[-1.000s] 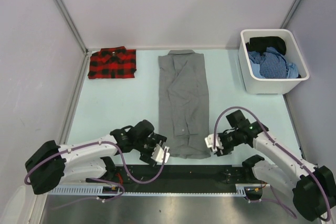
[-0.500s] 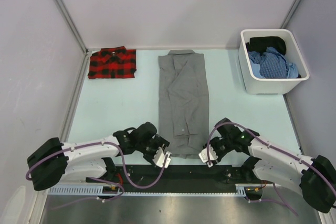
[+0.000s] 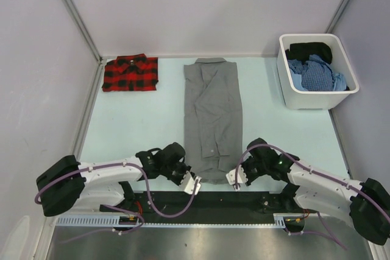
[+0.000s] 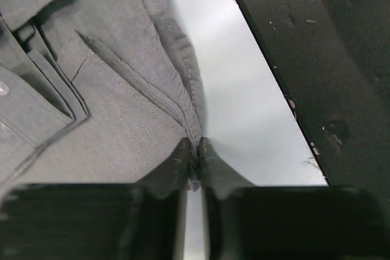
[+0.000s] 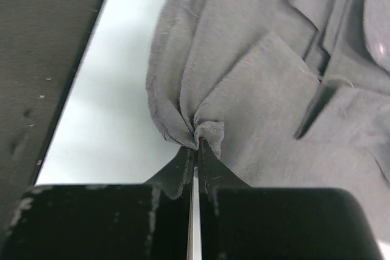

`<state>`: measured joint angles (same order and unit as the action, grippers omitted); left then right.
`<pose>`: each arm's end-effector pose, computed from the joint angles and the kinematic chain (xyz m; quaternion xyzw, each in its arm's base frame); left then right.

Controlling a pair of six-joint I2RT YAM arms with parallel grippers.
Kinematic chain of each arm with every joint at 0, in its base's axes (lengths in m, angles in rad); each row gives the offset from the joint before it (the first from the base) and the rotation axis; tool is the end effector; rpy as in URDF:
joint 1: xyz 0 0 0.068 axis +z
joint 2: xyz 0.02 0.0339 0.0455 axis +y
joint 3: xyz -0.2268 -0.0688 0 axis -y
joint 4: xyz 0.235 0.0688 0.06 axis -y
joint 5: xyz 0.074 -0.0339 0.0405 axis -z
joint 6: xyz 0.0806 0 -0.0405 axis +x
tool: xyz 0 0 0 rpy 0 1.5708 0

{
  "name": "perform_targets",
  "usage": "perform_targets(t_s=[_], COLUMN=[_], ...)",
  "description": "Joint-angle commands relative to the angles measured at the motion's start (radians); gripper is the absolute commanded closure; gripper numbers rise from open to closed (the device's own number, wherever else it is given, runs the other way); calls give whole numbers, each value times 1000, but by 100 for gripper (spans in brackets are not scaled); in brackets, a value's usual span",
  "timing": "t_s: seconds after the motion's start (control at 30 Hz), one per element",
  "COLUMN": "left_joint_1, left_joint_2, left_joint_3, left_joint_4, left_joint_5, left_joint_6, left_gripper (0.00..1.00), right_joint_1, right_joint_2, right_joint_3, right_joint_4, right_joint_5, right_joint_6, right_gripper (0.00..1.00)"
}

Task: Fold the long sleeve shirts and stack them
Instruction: Fold the shirt

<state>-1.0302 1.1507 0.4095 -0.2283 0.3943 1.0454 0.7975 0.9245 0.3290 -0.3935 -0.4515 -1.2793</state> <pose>0.0894 -0.2091 0.0838 0.8362 0.4260 -0.1849 0.2918 0.1090 0.1621 0.0900 -0.8370 0.4186 0.1415 0.3226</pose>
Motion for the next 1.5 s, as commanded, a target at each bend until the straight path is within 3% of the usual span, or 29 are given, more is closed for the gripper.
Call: perform_targets(t_s=[0.0,0.1,0.23,0.4,0.53,0.67,0.9,1.07,1.2,1.47], left_joint_1=[-1,-1,-60,-114,-35,103,306,449,541,605], left_joint_2=[0,-81,-189,-233,-220,-174,-34,212,392,688], left_joint_3=[41,48,63,89,123,205,374,567,774,1043], left_joint_4=[-101,-157,-273,-312,-322,-348,-327,-329,-329,-296], left_joint_5=[-6,40,52,54,95,172,233,265,253,183], left_joint_6=[-91,-123,-136,-240,-262,-248,-194,-194,-176,-197], left_gripper=[95,100,100,100,100,100,100,100,100,99], right_joint_1=[-3,-37,18,199,169,22,-243,-404,-486,-549], right_joint_2=[-22,-41,-171,-253,-245,-167,60,328,551,923], right_joint_3=[47,131,148,163,182,266,427,589,810,1074], right_joint_4=[9,-104,-205,-265,-229,-215,-124,-58,-33,39], right_joint_5=[83,31,5,69,97,30,-125,-196,-254,-280], right_joint_6=[113,176,205,365,390,411,362,298,253,216], right_gripper=[100,100,100,100,100,100,100,100,100,100])
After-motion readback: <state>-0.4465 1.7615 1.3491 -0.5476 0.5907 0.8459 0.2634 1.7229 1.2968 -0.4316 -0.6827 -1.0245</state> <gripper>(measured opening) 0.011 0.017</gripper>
